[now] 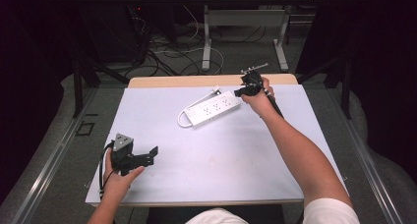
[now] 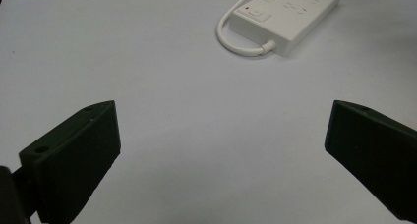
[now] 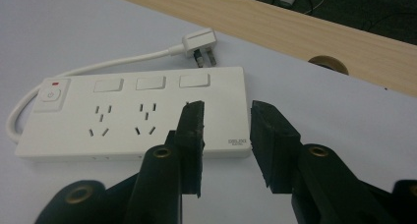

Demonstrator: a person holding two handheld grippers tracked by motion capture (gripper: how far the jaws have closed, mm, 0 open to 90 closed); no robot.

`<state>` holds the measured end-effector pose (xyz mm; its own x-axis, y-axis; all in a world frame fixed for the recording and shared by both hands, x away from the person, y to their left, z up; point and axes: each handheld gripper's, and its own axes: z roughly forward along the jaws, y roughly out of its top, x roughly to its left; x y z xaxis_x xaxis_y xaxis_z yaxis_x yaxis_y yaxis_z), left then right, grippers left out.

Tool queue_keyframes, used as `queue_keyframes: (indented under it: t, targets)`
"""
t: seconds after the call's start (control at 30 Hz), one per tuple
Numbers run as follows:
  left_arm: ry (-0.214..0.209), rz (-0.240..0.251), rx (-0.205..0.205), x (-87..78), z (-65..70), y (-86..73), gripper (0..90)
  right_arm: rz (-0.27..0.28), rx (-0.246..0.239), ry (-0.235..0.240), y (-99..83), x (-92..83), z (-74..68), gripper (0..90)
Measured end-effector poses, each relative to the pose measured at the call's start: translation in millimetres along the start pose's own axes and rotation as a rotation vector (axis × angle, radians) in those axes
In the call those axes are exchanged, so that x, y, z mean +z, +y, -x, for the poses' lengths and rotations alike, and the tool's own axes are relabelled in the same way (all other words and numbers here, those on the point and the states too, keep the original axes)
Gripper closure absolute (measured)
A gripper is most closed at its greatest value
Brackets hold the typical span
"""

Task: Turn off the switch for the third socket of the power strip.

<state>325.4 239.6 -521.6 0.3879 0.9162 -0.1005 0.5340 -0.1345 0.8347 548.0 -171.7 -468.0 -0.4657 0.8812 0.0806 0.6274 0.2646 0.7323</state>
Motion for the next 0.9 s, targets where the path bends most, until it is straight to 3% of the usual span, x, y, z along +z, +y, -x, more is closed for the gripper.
queue_keyframes:
  t: [0.13, 0.37, 0.6, 0.9]
  targets:
    - [-0.002, 0.001, 0.000, 0.3, 0.2, 0.0, 0.3, 0.036, -0.016, 0.010, 2.3, 4.6, -4.3, 69.5]
    - [-0.003, 0.003, 0.000, -0.2, 0.1, -0.2, 0.3, 0.031, -0.038, 0.004, 10.4, 13.2, -12.8, 76.9]
    - [-0.003, 0.005, 0.000, -1.2, -0.4, -0.7, 0.4, 0.034, -0.102, 0.008, 24.0, 21.2, -22.3, 86.8]
    - [-0.004, 0.009, -0.001, -2.5, 0.2, -0.7, 0.3, 0.030, -0.130, 0.004, 29.6, 29.3, -26.6, 90.0]
